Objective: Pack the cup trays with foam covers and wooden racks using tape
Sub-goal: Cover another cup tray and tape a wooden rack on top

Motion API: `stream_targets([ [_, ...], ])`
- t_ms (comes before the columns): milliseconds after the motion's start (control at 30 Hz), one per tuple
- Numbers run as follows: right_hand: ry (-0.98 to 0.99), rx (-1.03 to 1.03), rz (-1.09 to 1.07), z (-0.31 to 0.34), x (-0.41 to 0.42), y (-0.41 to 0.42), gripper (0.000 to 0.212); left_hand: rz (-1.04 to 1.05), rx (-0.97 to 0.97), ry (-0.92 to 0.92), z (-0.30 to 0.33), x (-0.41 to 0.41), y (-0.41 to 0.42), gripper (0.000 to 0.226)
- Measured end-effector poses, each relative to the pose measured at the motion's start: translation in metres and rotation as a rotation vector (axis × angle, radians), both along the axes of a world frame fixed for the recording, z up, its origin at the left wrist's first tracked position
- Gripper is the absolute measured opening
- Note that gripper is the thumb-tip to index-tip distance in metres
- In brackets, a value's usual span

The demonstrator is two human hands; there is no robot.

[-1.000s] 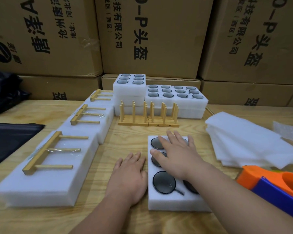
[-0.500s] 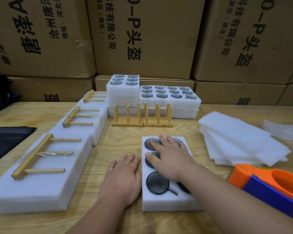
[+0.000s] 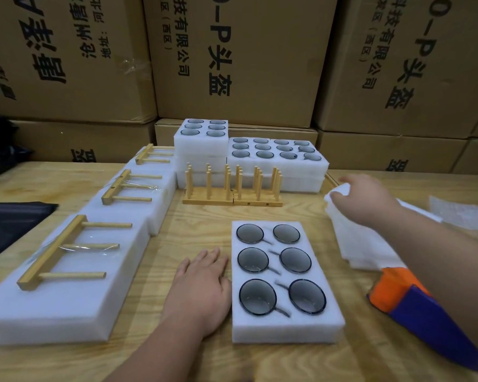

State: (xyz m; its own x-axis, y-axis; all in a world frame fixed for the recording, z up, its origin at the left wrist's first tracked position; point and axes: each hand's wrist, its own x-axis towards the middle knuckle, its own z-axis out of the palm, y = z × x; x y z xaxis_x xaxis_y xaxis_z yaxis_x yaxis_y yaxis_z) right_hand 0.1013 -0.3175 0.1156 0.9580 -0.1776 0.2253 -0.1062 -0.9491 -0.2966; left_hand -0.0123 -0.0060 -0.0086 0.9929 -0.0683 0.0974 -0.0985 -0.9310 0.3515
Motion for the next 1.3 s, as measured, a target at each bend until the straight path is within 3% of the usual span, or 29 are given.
stream_targets([
  [300, 0.161, 0.029, -0.363, 0.007, 0.008, -0.094, 0.050, -0.004, -0.001, -0.002, -0.003, 0.002, 0.001, 0.058],
  [567, 0.345, 0.346, -0.444, -0.015, -0.003, -0.126, 0.080, -0.002, 0.004, -0.009, -0.002, 0.001, 0.000, 0.057],
  [867, 0.262, 0.063, -0.519, -0.008, -0.001, -0.136, 0.107, 0.006, -0.005, -0.014, -0.003, 0.002, 0.000, 0.057],
  [1000, 0.212, -0.033, -0.535, -0.003, 0.004, -0.144, 0.083, 0.005, -0.005, -0.017, -0.003, 0.002, 0.000, 0.056],
  [1300, 0.016, 0.273, -0.529, 0.047, -0.005, -0.128, 0.053, 0.009, -0.001, -0.020, -0.001, 0.001, 0.000, 0.055],
])
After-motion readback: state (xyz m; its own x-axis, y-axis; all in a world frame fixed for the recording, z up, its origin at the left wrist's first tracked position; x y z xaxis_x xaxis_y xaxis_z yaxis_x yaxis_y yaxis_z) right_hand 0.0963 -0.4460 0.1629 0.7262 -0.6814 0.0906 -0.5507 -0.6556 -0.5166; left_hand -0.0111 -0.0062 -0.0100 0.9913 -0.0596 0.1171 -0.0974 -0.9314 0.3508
